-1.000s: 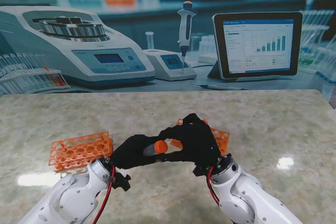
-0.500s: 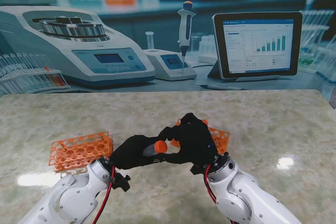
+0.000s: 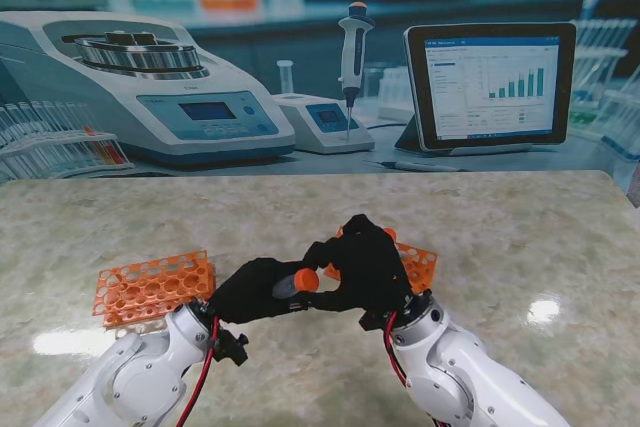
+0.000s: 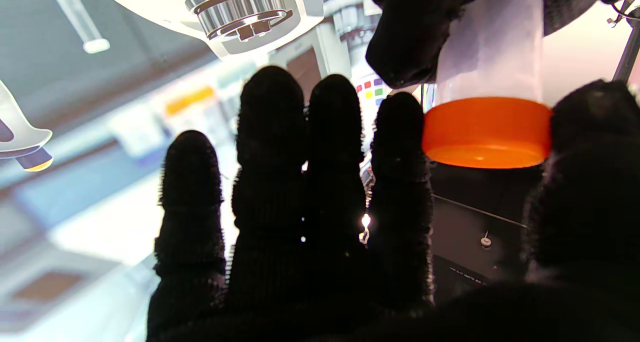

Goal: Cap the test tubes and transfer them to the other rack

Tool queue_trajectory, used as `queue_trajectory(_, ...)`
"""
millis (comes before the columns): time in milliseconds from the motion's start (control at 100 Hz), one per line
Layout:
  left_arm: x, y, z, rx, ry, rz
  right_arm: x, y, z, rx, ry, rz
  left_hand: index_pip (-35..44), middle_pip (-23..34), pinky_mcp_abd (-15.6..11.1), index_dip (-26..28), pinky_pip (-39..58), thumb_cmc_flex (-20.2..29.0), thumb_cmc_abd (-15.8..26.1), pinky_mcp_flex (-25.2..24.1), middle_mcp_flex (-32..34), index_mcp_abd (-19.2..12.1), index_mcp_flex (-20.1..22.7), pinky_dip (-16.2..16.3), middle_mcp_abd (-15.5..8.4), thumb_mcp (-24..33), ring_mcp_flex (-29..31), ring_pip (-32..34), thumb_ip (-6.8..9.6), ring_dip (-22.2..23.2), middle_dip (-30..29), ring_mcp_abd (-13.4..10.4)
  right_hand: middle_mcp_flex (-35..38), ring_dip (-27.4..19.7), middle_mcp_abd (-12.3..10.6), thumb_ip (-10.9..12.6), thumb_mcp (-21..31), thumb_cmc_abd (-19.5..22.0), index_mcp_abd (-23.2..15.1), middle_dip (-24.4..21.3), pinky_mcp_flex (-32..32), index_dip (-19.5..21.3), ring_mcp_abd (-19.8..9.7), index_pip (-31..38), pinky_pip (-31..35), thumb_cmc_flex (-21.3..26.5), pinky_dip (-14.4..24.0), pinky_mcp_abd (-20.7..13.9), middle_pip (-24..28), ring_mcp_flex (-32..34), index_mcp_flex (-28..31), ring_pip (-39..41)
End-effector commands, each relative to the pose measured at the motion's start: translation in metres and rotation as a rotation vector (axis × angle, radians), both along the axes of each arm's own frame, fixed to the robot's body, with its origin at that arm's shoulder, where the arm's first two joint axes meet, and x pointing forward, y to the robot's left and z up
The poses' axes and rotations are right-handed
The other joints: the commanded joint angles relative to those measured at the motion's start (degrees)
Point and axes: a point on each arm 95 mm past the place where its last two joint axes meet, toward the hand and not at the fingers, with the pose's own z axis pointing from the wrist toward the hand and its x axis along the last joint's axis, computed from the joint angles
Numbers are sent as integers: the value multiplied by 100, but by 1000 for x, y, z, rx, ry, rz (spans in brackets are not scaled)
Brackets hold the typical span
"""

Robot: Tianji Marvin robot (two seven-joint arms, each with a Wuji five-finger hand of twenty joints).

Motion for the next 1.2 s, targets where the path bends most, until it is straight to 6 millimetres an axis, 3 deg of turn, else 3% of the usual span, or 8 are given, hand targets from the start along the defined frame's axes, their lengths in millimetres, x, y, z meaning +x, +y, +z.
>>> queue_trajectory(0,-3,-5,4,-10,-11,-19,0,2,-6,-1,17,-13,380,-13,-399,383,701,182,200,119,-92,-420,41,-76,-237,-2,-20,-30,-30,-64,-28,-116,230,66,-194,101,996,61,-1151,102,4,128,-161,254,156,635,125,-112,118,141,488,312)
queue_trajectory(480,-3,-5,4,-11,-13,-18,5,5,-6,10,20,-30,378,-12,-398,381,701,182,197,119,-89,-420,36,-76,-231,-1,-21,-29,-30,-68,-29,-118,424,82,-286,216,1315,6,-992,309,46,887,-136,96,291,7,217,-105,560,153,1056,899)
queue_trajectory(680,-3,-5,4,-11,-13,-18,7,7,-7,2,35,-32,378,-10,-398,380,701,177,200,119,-88,-419,36,-76,-229,-1,-21,-26,-30,-67,-29,-119,527,85,-334,478,1667,23,-930,385,85,1461,-133,114,363,-459,252,-101,814,158,1357,1195)
queue_trajectory(760,-3,-5,4,-11,-13,-18,8,7,-7,-1,42,-33,378,-10,-398,380,701,174,199,119,-88,-415,39,-76,-229,-3,-21,-27,-31,-68,-29,-119,535,76,-404,628,1822,13,-944,426,104,1912,-137,91,393,-677,263,-99,1011,157,1494,1357)
queue_trajectory(1030,-3,-5,5,-10,-15,-19,11,8,-8,-6,65,-42,380,-13,-398,380,701,178,203,119,-88,-421,42,-75,-235,1,-21,-28,-30,-69,-31,-120,577,148,-456,589,1776,243,-1170,477,221,2278,-134,586,525,-1062,290,-131,1670,177,1760,1869)
queue_trajectory(1190,-4,-5,5,-10,-15,-19,13,9,-10,0,76,-48,378,-13,-398,379,701,180,197,119,-87,-422,38,-75,-232,3,-17,-28,-30,-70,-31,-115,576,71,-435,564,1717,497,-1294,295,276,2242,-107,1046,589,-1298,271,-139,2061,174,1809,2131)
